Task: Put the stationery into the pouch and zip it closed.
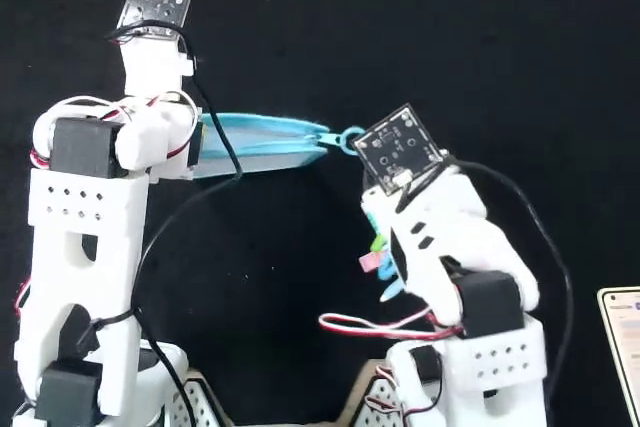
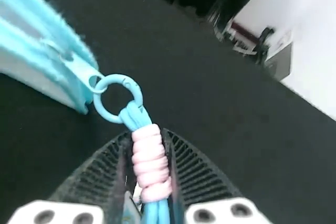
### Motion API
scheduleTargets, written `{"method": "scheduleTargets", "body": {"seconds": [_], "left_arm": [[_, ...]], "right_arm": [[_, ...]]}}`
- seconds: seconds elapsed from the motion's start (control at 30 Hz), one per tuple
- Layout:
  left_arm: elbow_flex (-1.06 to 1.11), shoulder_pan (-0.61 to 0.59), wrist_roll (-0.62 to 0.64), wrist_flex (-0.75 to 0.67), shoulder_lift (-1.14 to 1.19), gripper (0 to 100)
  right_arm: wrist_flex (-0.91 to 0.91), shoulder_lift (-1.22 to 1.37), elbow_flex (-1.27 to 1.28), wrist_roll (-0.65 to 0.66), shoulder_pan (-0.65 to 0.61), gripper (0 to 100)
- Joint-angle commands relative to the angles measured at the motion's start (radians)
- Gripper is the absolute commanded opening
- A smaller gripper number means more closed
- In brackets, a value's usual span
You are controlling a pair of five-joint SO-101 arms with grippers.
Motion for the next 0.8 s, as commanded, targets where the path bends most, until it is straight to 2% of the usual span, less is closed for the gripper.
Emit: {"method": "scheduleTargets", "body": {"seconds": [0.0,0.17,0.47,0.63,0.77], "left_arm": [[-0.067,-0.013,0.015,-0.029,-0.005,3],[-0.061,-0.022,0.015,-0.138,-0.005,3],[-0.033,-0.05,0.017,-0.16,-0.005,3],[0.193,-0.128,0.074,-0.341,-0.017,3],[0.372,-0.137,0.08,-0.448,-0.163,3]], "right_arm": [[0.094,-0.004,-0.14,-0.011,-0.009,13.2],[0.133,-0.004,-0.259,-0.012,-0.009,16.2],[0.132,-0.002,-0.255,-0.104,-0.009,16.2],[0.132,-0.002,-0.194,-0.103,-0.009,16.2],[0.117,-0.002,-0.134,-0.103,-0.008,16.2]]}}
